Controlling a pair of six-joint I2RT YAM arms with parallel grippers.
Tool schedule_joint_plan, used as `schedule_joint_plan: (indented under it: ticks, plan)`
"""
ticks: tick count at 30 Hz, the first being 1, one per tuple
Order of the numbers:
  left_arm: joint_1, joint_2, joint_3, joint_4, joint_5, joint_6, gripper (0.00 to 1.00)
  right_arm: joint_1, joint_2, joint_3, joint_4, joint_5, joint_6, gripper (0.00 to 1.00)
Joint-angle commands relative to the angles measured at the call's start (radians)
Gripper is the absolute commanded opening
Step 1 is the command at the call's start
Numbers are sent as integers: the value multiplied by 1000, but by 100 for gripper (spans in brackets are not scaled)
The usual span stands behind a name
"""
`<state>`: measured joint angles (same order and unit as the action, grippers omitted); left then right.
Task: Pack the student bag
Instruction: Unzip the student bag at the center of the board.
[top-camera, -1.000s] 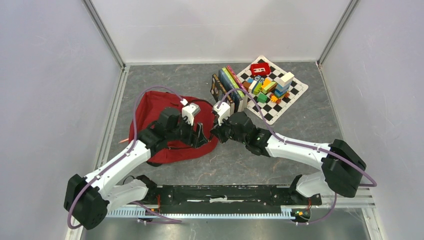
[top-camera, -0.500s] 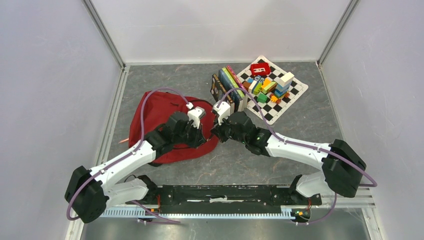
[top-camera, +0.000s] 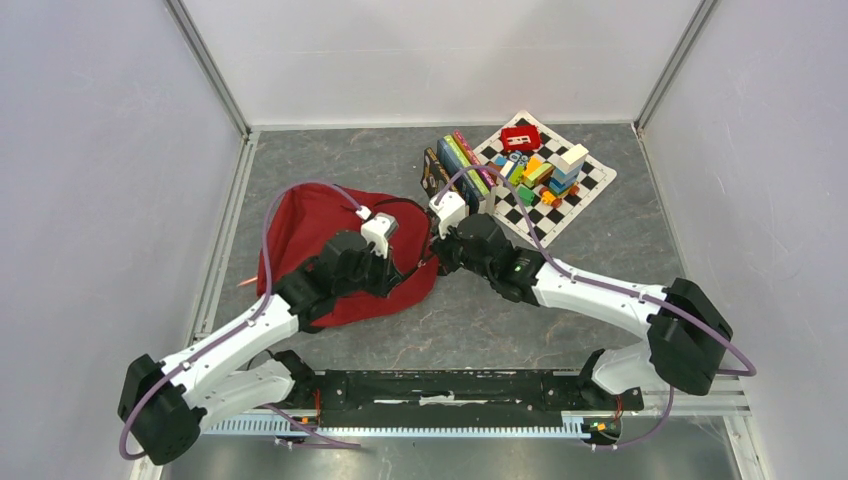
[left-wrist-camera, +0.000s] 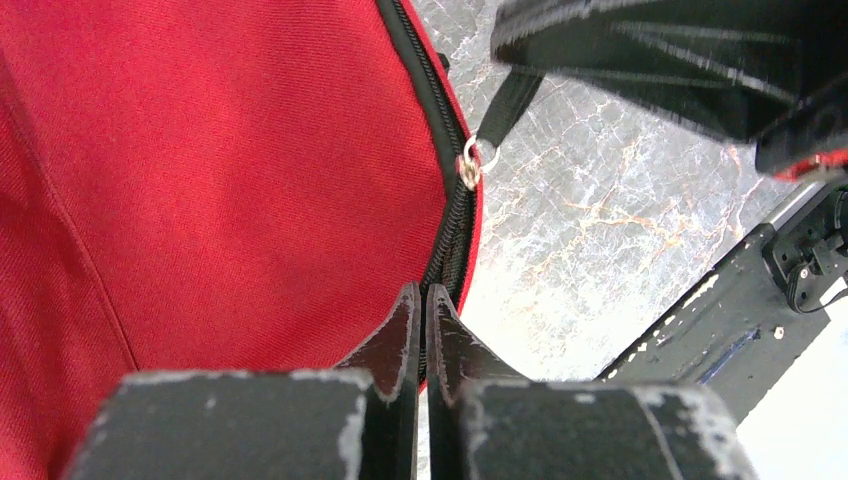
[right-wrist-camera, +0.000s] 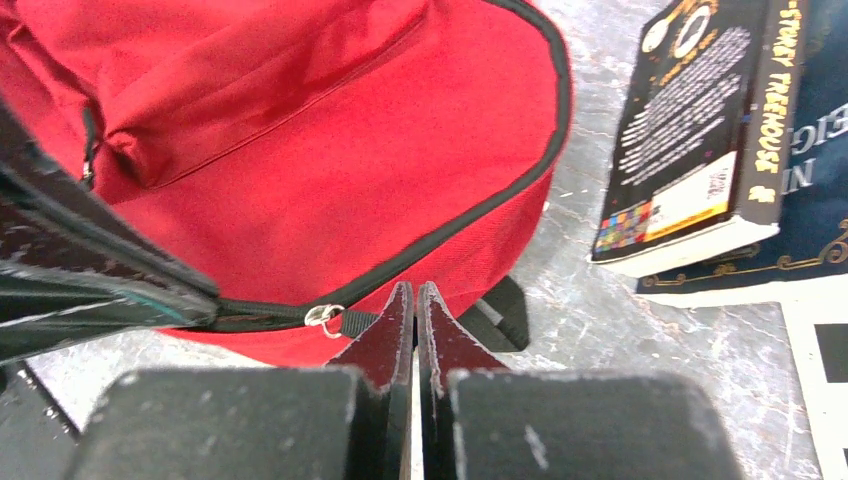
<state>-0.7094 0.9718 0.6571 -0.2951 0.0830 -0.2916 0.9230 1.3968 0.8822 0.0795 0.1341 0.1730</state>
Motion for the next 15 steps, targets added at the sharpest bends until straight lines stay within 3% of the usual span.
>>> schedule_joint_plan:
  ticks: [1,15]
  plan:
    - [-2,-58,-23,-68,-62,-61,2,-44,12,66,6,88,-54,0]
    - [-2,-186,-53,-191,-104,-167,2,-92,210,233,43,121,-161,0]
